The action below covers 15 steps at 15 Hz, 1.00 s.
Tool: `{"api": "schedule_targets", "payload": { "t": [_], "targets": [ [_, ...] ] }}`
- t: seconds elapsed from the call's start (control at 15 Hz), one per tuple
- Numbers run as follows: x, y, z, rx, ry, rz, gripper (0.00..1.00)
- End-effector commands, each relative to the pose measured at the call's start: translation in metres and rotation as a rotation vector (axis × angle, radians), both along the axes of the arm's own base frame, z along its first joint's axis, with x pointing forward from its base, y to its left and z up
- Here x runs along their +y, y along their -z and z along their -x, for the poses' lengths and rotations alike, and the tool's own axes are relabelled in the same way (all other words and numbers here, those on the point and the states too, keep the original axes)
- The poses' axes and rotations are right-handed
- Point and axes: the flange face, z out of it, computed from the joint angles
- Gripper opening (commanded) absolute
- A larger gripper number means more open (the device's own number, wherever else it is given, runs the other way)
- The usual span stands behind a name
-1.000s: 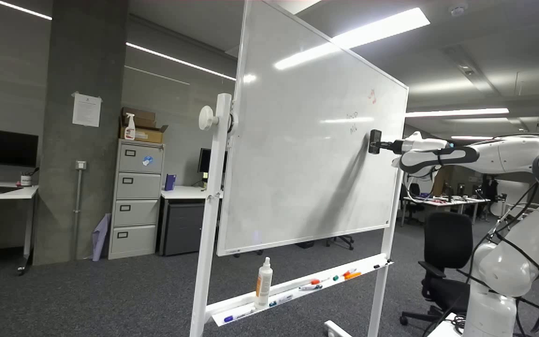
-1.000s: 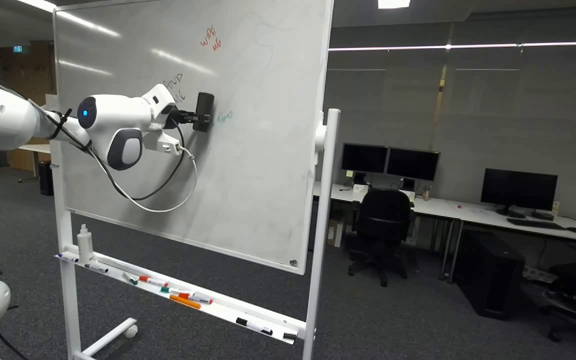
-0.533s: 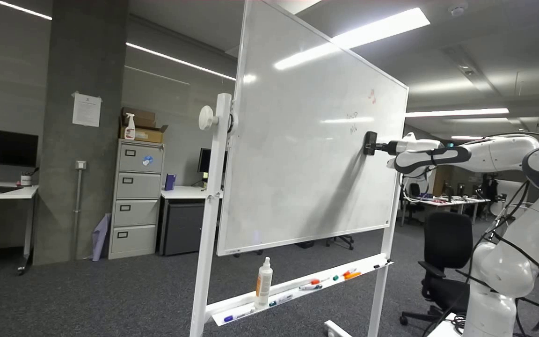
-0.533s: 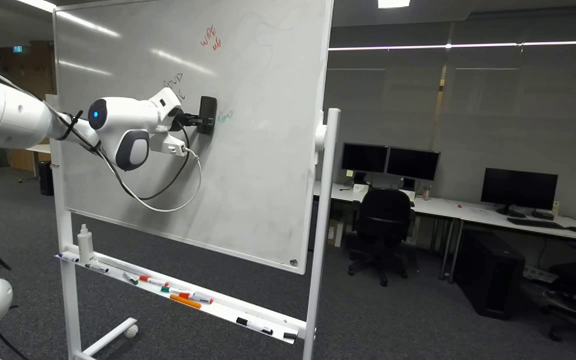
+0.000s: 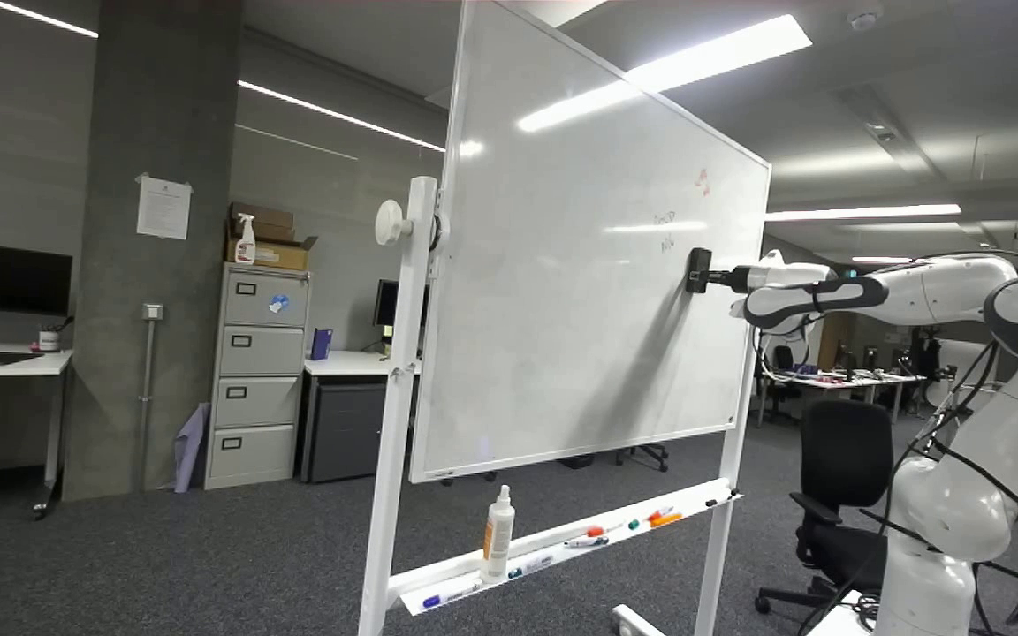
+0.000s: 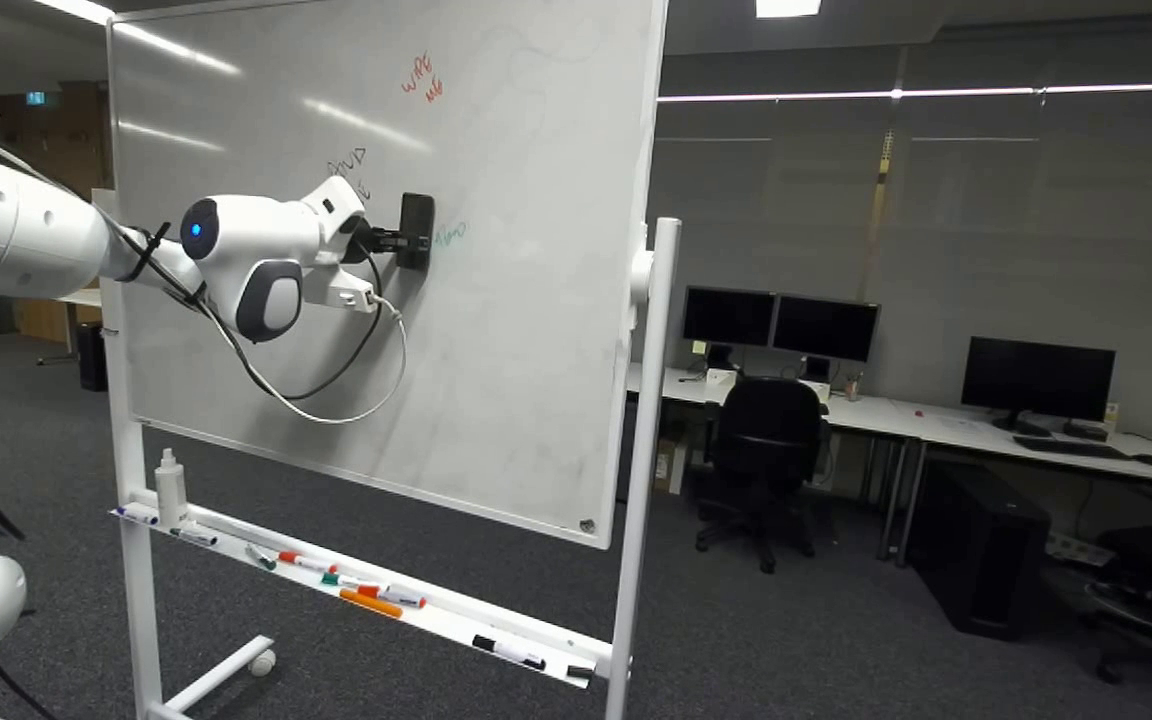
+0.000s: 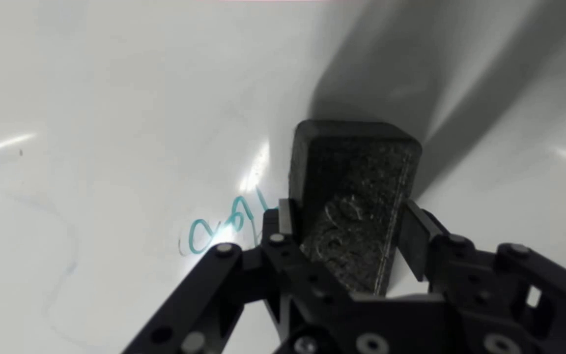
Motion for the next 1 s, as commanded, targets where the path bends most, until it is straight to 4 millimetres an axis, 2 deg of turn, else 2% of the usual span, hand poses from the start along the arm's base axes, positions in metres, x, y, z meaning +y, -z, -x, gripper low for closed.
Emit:
{"api": "schedule_targets", "payload": {
  "t": [0.0, 0.27, 0.93],
  "targets": [
    [-0.006, -0.008, -0.012, -0.006, 0.013, 0.031, 0.31],
    [-0.014, -0.009, -0.014, -0.009, 0.026, 0.017, 0.31],
    [-0.051, -0.012, -0.017, -0.018, 0.100, -0.007, 0.31]
  ]
}}
